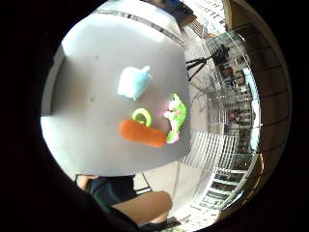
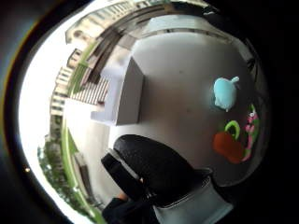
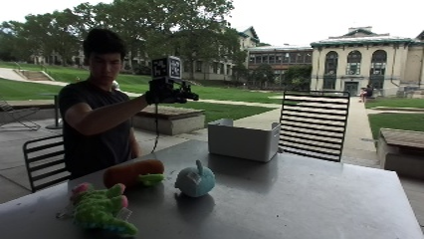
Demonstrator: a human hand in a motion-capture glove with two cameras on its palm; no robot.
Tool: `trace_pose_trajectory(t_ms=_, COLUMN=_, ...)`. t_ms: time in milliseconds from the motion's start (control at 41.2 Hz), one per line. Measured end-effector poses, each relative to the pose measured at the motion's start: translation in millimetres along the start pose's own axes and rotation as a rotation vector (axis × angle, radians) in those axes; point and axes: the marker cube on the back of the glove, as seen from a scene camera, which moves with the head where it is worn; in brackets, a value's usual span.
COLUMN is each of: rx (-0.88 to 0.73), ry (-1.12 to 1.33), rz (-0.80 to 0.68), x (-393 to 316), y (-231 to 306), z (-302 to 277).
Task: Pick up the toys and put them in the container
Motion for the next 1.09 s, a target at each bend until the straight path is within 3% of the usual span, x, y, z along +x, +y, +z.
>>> trace_pose_trajectory(t_ms=194, rx=-0.012, ry=-0.003, rz=0.066, x=96, y=25, z=38)
trace_pose_trajectory(t_ms=486, rx=-0.130, ry=-0.046, rz=0.169, x=154, y=72, z=119)
trace_pose_trajectory(t_ms=753, rx=-0.242, ry=-0.081, rz=0.216, x=174, y=96, z=197)
trace_pose_trajectory(t_ms=1092, rx=-0.356, ry=-0.110, rz=0.241, x=176, y=104, z=242)
